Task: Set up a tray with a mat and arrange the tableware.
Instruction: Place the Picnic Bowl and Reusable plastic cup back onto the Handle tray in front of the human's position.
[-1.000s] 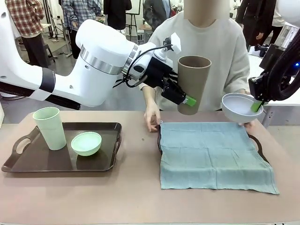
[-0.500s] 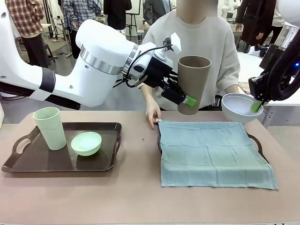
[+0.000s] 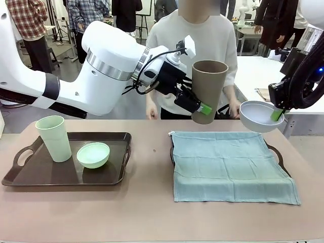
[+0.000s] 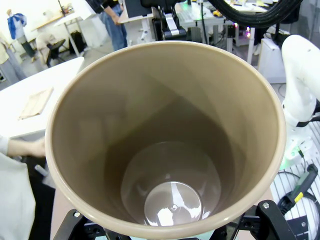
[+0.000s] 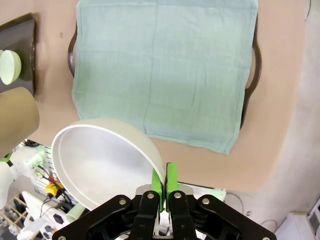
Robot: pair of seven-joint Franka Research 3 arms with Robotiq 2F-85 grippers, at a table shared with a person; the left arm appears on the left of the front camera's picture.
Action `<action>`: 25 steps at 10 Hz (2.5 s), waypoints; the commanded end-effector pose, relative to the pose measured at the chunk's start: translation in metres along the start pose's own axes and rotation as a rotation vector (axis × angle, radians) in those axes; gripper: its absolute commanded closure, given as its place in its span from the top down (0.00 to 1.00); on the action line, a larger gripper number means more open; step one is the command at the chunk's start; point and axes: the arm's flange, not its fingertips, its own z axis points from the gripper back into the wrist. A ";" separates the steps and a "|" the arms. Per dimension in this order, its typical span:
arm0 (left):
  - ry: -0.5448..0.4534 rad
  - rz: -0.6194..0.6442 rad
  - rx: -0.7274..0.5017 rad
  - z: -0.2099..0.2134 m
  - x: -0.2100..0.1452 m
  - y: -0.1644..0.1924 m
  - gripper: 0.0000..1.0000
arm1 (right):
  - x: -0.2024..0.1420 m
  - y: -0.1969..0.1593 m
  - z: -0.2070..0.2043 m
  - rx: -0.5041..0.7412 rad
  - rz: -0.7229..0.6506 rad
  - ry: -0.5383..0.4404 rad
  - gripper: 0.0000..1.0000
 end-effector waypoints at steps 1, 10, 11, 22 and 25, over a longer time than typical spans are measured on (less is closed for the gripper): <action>-0.003 -0.010 -0.008 0.002 0.003 0.001 0.23 | 0.000 -0.001 -0.002 0.000 -0.001 -0.002 0.00; -0.057 0.021 0.024 -0.075 -0.124 0.017 0.82 | 0.052 -0.029 -0.140 -0.048 0.005 0.015 0.04; -0.058 0.011 0.015 -0.085 -0.131 0.017 0.82 | 0.055 -0.031 -0.149 -0.060 0.008 -0.009 0.04; -0.067 -0.084 0.046 -0.115 -0.156 0.029 0.82 | 0.070 -0.040 -0.180 -0.053 -0.010 0.008 0.04; -0.050 -0.056 0.017 -0.128 -0.171 0.033 0.82 | 0.074 -0.038 -0.193 -0.057 -0.007 0.015 0.04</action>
